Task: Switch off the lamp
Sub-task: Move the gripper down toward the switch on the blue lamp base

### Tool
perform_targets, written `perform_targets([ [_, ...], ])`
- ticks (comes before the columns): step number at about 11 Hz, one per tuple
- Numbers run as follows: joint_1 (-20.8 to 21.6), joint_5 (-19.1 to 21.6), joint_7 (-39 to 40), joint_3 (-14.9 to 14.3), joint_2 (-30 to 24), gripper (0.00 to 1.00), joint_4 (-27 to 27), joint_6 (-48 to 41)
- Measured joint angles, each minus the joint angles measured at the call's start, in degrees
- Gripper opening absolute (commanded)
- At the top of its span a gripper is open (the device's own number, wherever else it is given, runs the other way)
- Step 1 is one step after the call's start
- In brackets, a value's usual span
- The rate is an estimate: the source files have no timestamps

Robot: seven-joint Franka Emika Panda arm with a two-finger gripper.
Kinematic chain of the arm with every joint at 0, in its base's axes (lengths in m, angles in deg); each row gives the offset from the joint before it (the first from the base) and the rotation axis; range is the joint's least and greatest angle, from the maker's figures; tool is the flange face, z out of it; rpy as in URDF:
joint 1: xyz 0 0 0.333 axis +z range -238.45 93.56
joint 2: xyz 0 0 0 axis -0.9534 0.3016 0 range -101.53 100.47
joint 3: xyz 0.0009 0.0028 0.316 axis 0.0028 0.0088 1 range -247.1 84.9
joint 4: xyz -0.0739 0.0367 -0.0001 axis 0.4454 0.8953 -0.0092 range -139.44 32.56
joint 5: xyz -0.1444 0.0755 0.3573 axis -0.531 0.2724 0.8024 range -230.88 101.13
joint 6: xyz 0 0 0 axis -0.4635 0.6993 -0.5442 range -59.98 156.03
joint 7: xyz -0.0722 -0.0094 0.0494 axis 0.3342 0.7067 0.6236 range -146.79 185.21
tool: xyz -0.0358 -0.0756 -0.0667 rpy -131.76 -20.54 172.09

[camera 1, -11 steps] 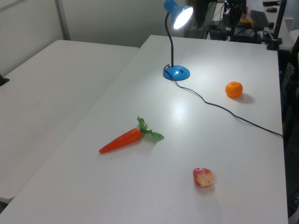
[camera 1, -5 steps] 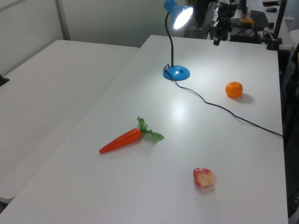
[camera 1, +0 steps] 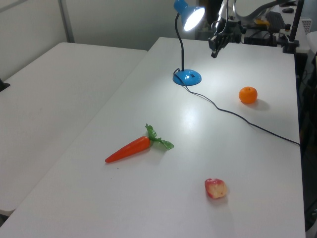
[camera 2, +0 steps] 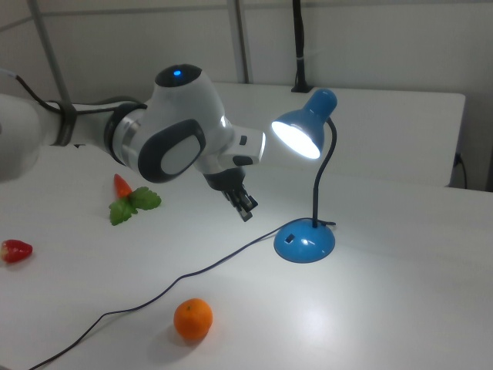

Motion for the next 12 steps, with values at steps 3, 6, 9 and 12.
perform_targets([
  [3, 0.0, 0.0, -2.8, 0.0, 4.0, 0.04, 0.0, 8.6],
  [6, 0.1, 0.0, -4.5, 0.0, 7.8, 0.04, 0.3, 15.0],
  [9, 0.3, 0.0, -6.4, 0.1, 11.6, 0.02, 1.7, 19.3],
  [12, 0.6, 0.0, -6.8, 0.1, 14.0, 0.01, 3.2, 21.3],
])
